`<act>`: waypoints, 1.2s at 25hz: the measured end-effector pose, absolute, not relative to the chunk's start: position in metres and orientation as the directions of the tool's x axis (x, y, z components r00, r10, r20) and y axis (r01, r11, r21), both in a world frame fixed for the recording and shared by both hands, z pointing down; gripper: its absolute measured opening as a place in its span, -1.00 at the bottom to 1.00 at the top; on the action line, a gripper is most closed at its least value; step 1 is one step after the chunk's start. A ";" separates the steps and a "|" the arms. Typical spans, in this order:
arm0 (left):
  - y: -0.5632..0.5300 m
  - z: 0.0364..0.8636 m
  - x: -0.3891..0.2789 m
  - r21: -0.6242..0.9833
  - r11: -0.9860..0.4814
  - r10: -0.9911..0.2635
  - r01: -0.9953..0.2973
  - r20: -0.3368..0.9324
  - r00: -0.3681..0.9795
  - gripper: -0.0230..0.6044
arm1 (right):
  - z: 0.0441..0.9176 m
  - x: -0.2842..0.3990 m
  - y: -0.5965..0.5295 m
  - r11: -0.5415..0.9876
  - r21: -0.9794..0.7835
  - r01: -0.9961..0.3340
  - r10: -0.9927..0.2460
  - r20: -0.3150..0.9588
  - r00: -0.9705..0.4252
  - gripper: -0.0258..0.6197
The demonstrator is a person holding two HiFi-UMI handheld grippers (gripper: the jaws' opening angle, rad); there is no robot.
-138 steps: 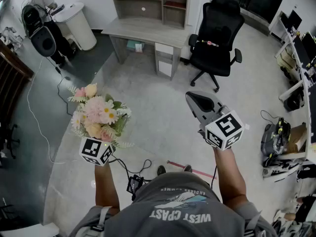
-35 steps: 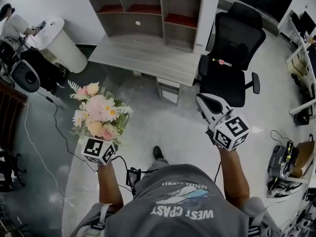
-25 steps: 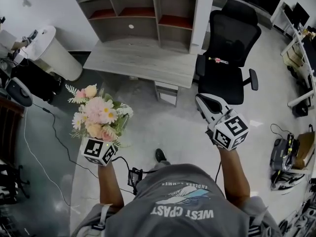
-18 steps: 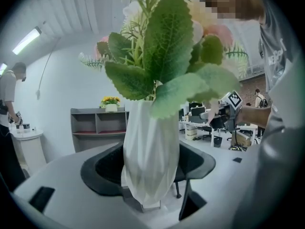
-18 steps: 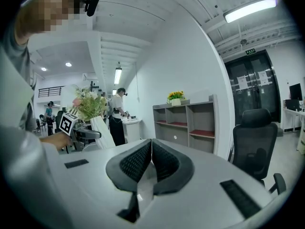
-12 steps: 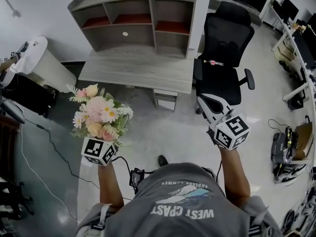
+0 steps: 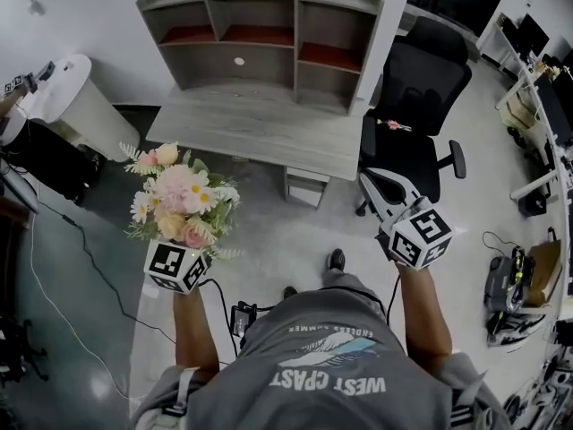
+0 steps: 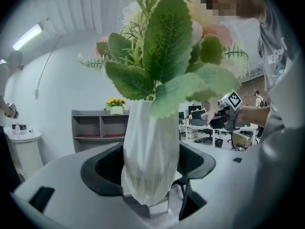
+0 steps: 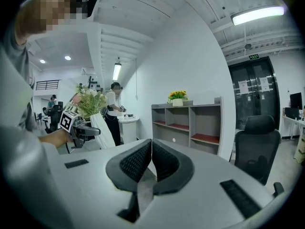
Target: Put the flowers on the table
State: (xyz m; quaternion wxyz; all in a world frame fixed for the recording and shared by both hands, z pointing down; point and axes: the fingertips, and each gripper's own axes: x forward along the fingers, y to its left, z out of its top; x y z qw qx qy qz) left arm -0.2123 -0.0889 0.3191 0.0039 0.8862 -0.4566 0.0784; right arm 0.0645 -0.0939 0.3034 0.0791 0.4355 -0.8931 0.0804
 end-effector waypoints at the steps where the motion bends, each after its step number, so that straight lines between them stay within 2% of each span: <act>1: -0.090 0.320 -0.213 -0.066 -0.576 -0.814 -0.815 0.142 0.563 0.21 | 0.306 0.062 -0.098 0.618 -0.077 -0.783 -0.757 0.212 -0.618 -0.83; 15: -0.152 0.331 -0.258 -0.090 -0.386 -0.909 -0.918 0.207 0.362 0.21 | 0.351 0.017 -0.223 0.768 -0.155 -0.621 -0.582 0.234 -0.779 -0.83; 30: -0.248 0.360 -0.252 -0.056 -0.340 -0.914 -0.939 0.255 0.316 0.21 | 0.376 0.022 -0.320 0.785 -0.206 -0.584 -0.528 0.270 -0.805 -0.83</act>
